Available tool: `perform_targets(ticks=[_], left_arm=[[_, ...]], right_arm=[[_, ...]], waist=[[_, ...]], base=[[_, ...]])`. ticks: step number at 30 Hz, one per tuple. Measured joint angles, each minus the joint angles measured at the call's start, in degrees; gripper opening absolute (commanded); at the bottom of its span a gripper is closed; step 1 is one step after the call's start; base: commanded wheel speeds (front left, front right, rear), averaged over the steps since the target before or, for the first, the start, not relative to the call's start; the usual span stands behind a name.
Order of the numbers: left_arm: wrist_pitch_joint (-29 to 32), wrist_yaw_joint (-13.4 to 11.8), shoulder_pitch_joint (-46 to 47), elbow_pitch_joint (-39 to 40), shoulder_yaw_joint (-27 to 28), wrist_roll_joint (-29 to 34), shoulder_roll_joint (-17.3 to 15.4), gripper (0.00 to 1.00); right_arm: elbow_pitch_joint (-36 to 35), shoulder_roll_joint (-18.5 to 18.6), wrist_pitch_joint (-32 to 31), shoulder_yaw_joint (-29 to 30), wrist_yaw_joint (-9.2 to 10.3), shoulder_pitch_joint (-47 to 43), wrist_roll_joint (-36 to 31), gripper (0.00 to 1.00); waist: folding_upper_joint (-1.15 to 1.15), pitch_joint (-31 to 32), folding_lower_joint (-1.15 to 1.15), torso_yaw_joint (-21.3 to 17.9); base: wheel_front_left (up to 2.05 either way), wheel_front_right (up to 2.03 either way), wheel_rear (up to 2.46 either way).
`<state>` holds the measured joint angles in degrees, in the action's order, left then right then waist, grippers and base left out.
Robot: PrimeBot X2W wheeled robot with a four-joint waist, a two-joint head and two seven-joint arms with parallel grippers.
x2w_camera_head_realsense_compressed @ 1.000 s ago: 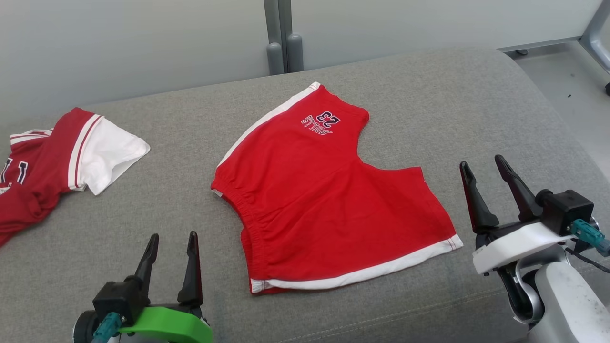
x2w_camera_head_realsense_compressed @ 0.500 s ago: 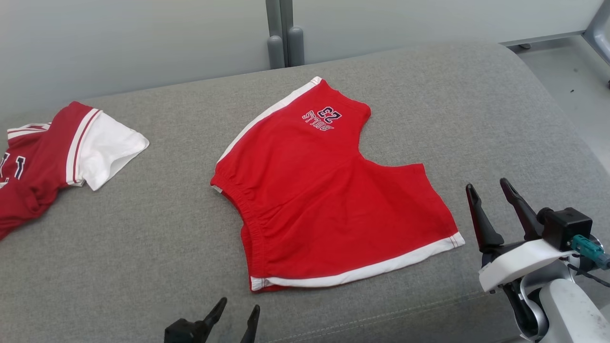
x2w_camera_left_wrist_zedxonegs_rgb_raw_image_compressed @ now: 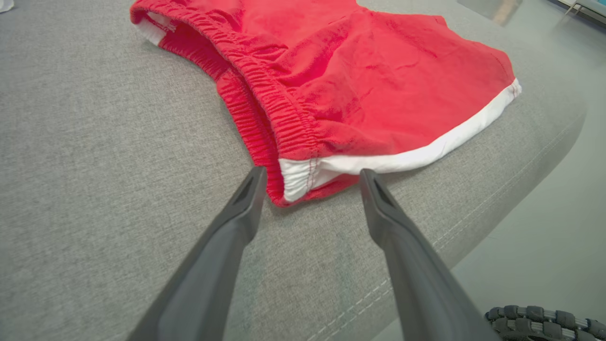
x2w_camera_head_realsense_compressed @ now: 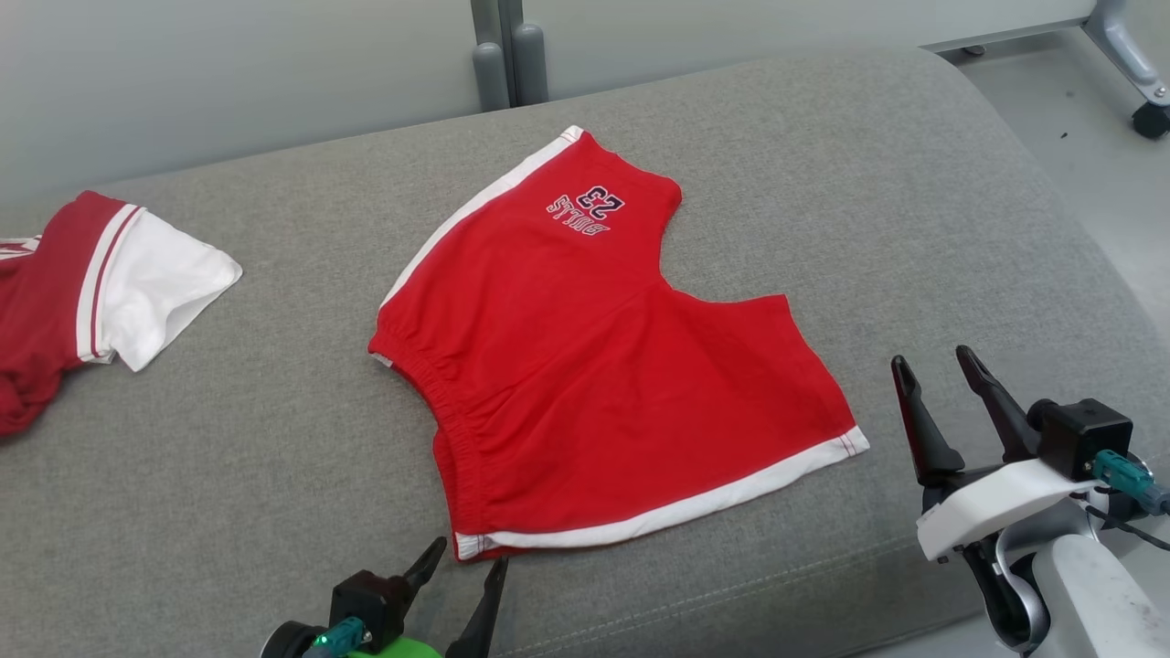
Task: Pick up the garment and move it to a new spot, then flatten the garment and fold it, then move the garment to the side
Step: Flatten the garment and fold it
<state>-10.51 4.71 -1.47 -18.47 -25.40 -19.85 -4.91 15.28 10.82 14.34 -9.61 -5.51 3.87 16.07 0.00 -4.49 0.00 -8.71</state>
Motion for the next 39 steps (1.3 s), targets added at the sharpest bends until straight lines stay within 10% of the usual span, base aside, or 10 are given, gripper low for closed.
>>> perform_targets(ticks=[10,13,19,39], left_arm=[[-1.24,0.82,2.98,-3.52,-0.93,0.00,0.49,1.00],[-1.63,0.83,3.50,-4.36,-1.13,0.00,0.58,0.77],[-2.16,0.91,3.92,-5.19,-1.92,0.05,0.66,0.00],[-3.24,1.42,6.58,-6.80,-2.59,0.98,0.87,0.00]], right_arm=[[0.74,0.00,0.00,1.64,-0.03,0.34,0.09,1.00],[1.07,-0.03,0.00,1.78,-0.04,0.34,0.09,1.00],[2.55,-0.38,0.00,2.50,-0.12,0.32,0.62,1.00],[19.52,-0.01,-0.30,-4.32,-1.34,2.92,0.49,1.00]], waist=[[0.00,-1.33,0.00,-1.22],[0.00,-1.45,0.00,-1.23],[0.00,-1.72,0.00,-1.01],[0.00,-2.74,0.00,3.01]], base=[[0.00,0.00,0.00],[0.00,0.00,0.00],[0.00,0.00,0.00],[0.00,0.00,0.00]])
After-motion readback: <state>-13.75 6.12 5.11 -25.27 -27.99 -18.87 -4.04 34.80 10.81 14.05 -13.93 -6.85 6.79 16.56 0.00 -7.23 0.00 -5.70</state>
